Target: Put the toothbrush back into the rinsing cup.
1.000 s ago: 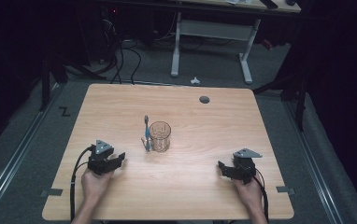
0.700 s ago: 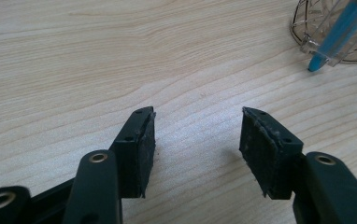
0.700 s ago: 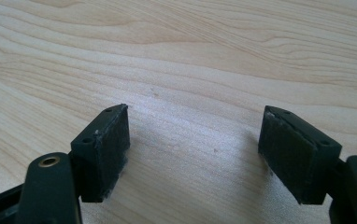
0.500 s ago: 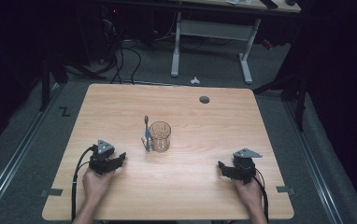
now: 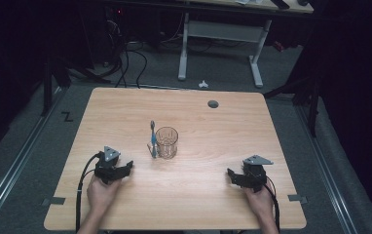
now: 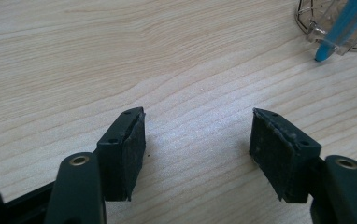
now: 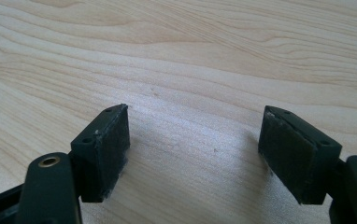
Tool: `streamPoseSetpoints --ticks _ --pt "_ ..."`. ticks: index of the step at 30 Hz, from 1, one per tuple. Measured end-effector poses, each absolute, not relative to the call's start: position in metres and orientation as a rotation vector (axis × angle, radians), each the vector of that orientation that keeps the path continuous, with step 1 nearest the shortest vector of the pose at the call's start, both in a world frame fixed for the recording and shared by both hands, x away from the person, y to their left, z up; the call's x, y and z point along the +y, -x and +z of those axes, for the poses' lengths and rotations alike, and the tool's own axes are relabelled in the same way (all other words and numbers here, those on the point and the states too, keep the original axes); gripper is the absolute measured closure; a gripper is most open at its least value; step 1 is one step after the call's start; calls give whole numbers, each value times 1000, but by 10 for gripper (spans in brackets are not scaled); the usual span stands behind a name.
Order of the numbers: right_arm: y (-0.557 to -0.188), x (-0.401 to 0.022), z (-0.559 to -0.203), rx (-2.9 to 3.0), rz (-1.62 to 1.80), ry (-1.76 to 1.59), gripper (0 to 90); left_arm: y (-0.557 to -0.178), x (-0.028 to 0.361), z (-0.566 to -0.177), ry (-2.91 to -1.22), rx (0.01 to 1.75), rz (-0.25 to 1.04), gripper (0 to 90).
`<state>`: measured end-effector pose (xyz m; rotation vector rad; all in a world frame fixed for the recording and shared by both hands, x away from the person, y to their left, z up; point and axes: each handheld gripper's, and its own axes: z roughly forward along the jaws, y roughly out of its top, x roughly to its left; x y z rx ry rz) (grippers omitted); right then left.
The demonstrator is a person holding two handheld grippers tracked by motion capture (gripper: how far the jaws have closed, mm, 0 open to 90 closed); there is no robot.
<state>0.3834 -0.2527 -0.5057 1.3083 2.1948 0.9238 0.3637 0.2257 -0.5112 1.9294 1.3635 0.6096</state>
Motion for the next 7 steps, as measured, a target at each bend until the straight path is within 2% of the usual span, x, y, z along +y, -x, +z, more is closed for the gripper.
streamPoseSetpoints --ticks 7 --pt "-383 -253 -506 2195 924 -1308 250 -364 226 -511 -1929 1365 610 364"
